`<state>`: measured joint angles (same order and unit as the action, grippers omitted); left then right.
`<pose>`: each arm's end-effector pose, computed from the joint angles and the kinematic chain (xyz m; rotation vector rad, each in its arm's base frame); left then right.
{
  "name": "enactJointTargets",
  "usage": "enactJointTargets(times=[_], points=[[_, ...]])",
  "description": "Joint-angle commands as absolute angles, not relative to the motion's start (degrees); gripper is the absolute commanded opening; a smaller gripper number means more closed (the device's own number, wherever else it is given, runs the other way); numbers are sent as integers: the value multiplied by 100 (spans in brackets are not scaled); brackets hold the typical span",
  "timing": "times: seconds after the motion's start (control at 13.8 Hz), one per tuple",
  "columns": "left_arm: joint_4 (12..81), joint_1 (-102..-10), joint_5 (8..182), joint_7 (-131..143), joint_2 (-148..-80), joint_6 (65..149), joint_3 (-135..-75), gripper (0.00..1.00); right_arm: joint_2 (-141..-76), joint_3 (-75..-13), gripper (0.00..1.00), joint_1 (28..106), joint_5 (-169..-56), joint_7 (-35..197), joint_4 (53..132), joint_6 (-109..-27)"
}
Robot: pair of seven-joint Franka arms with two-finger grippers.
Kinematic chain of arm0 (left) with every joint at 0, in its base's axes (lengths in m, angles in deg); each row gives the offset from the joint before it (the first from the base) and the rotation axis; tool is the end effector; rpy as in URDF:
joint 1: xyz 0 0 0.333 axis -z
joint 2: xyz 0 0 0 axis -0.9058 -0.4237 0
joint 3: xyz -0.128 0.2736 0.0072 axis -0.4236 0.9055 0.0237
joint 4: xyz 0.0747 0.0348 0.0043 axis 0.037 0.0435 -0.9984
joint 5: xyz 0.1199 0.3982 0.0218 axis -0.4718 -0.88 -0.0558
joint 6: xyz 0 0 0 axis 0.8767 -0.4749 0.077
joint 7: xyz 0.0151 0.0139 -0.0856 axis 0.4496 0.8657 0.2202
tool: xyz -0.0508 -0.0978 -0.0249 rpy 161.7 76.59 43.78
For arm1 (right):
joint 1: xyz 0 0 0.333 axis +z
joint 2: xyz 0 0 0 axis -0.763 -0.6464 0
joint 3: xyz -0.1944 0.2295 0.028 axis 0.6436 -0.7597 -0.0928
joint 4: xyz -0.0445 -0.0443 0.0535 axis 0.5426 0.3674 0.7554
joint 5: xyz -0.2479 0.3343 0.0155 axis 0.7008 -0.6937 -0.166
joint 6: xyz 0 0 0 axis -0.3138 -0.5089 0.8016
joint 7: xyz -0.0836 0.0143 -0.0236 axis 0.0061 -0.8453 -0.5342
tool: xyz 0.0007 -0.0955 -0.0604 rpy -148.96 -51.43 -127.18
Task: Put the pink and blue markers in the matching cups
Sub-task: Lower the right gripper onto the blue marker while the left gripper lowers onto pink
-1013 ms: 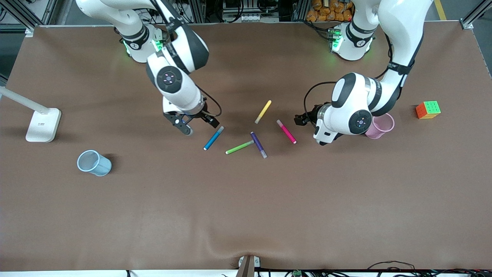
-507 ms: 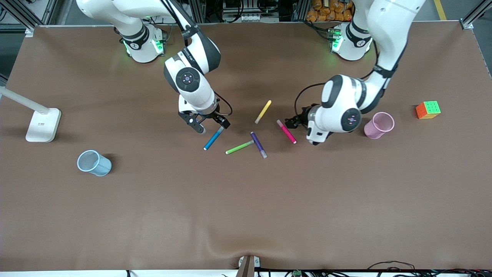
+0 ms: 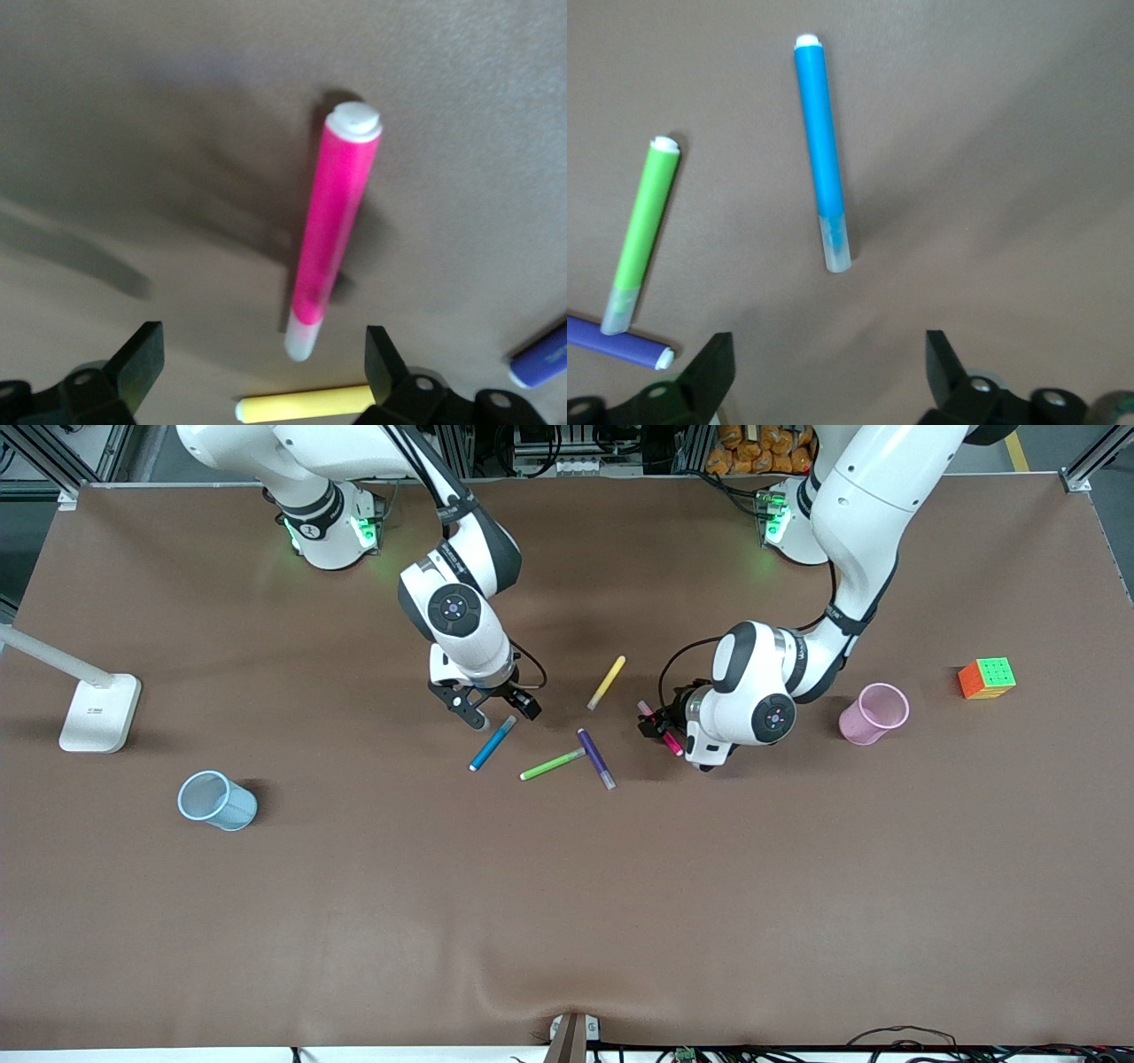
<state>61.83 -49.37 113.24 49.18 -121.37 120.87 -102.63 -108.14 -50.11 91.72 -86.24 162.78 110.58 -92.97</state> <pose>0.4841 -0.3165 0.1225 2.7062 0.9932 -0.7741 0.4444 0.4123 0.2007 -2.8752 1.1071 0.1700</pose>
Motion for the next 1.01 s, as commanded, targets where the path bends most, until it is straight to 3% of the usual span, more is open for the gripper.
enactJointTargets(times=[0.0,0.22,0.43,0.87,0.94], points=[[5987,-4902,11396,5134,-12134,12070,-10249,100,-10937,-4935,88,9385,-8678,16428,11229,-9666],[5899,-4893,11352,5135,-12178,12070,-10240,100,-11078,-4926,79,9438,-8661,16499,11247,-9808],[5916,-4998,11351,5353,-12160,12044,-10240,98,-11130,-4917,60,9464,-8635,16499,11247,-9808],[5855,-4894,11343,5662,-12195,11965,-10240,97,-11254,-4891,59,9464,-8511,16675,11238,-9879],[5855,-4885,11351,5662,-12213,11965,-10240,96,-11254,-4839,55,9473,-8511,16675,11229,-9887]])
